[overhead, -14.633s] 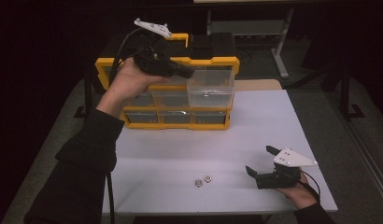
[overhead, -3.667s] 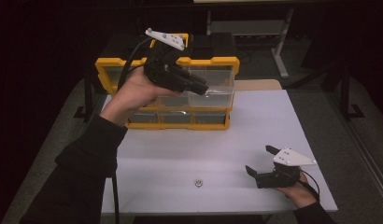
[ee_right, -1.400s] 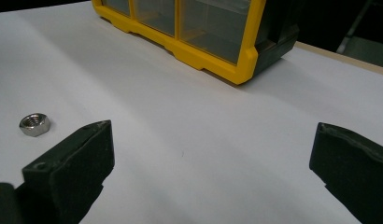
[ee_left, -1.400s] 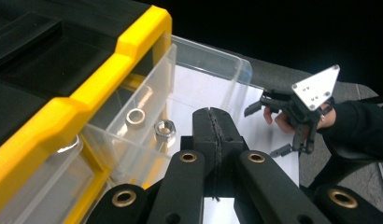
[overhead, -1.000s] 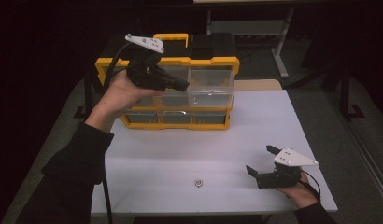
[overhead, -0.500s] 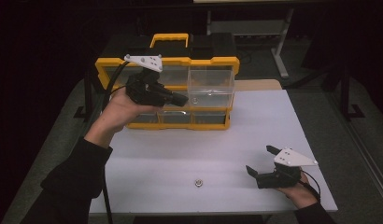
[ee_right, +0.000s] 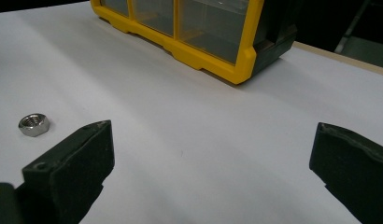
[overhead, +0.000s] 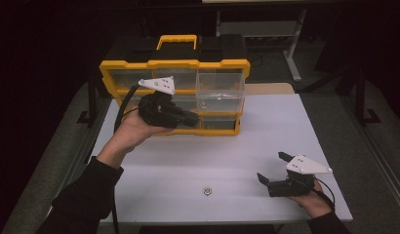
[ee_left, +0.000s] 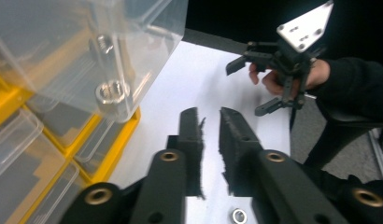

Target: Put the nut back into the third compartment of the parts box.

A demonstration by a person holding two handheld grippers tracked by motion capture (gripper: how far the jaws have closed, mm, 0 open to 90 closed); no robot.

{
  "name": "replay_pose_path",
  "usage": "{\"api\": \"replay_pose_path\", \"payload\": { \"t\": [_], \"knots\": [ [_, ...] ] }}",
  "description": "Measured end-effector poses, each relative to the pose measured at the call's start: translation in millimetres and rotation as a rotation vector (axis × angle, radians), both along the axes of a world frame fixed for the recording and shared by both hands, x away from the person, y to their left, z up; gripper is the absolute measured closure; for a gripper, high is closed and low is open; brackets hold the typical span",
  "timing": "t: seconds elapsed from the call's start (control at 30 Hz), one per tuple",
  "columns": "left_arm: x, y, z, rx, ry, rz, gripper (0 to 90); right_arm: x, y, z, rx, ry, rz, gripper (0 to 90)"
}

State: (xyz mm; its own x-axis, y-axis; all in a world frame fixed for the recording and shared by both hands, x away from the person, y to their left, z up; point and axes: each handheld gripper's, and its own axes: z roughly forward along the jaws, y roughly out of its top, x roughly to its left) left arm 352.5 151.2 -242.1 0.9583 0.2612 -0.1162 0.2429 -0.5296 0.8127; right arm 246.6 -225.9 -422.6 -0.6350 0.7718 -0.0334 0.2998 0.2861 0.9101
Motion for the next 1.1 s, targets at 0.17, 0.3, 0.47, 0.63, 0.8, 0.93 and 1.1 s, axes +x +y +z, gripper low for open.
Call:
{"api": "replay_pose_path", "payload": {
  "t": [0.17, 0.3, 0.47, 0.63, 0.8, 0.93, 1.1],
  "knots": [
    [-0.6, -0.3, -11.5, 0.012, -0.002, 0.01, 63.9, -0.1, 0.4, -0.3, 0.0, 0.002, 0.001, 0.0],
    [-3.4, -1.4, -23.5, 0.004, -0.002, 0.036, 51.4, -0.2, 0.1, -0.3, 0.001, 0.0, -0.001, 0.0],
    [-8.1, -4.8, -41.5, 0.025, -0.006, 0.036, 41.1, -0.4, 0.5, -0.6, -0.001, 0.0, 0.001, 0.0],
    [-12.7, -7.3, -56.1, 0.027, 0.003, 0.04, 34.1, -0.5, 0.6, -0.5, -0.001, 0.002, 0.0, 0.0],
    [-17.9, -9.2, -67.3, 0.03, 0.004, 0.043, 29.5, -0.5, 0.9, -0.9, -0.002, 0.004, 0.002, 0.0],
    [-21.0, -9.4, -77.2, 0.038, -0.003, 0.044, 27.0, -0.7, 1.3, -1.0, -0.003, 0.005, 0.006, 0.0],
    [-25.9, -11.4, -91.9, 0.037, -0.008, 0.053, 24.7, -0.7, 1.6, -1.1, -0.004, 0.005, 0.008, 0.0]
  ]
}}
